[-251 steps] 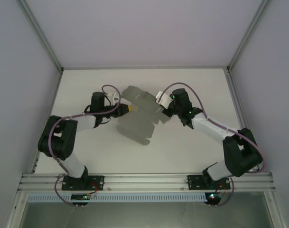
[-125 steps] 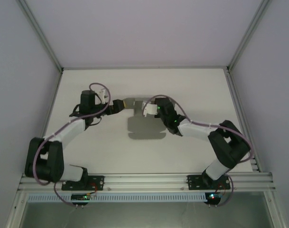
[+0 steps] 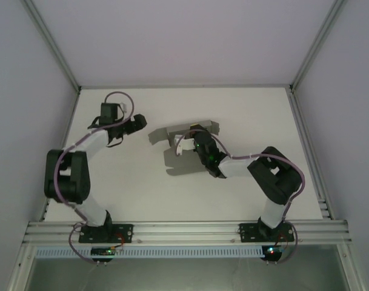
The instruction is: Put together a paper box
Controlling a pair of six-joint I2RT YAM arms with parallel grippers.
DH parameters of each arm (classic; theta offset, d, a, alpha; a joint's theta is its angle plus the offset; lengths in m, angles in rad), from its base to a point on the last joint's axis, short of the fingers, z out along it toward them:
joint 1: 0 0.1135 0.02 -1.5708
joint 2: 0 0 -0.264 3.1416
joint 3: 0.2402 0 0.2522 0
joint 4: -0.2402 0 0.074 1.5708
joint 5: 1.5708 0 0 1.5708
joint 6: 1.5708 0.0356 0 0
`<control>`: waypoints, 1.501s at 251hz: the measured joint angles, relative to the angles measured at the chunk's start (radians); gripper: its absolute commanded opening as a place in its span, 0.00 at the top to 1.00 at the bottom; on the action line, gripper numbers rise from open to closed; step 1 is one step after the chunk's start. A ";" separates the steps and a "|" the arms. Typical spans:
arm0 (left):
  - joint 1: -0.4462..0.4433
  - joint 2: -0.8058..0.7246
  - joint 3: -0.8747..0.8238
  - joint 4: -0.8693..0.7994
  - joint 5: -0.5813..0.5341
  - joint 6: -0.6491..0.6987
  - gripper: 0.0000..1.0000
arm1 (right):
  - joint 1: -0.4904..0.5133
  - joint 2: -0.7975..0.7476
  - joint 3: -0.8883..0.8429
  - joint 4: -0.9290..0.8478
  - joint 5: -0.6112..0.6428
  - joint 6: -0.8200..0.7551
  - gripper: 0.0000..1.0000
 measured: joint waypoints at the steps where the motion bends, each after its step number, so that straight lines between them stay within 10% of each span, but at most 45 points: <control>1: 0.000 0.003 0.001 0.000 0.001 0.002 0.10 | 0.000 0.000 0.000 0.000 0.000 0.000 1.00; 82: -0.113 0.105 0.000 0.045 0.170 0.100 0.42 | -0.004 0.000 0.000 -0.053 0.011 0.059 1.00; 219: -0.239 0.057 -0.222 0.263 0.267 0.119 0.48 | -0.012 0.008 0.010 -0.117 0.065 0.137 1.00; 376: -0.412 0.069 -0.247 0.536 -0.102 0.195 0.81 | 0.037 0.006 0.010 -0.157 0.127 0.207 1.00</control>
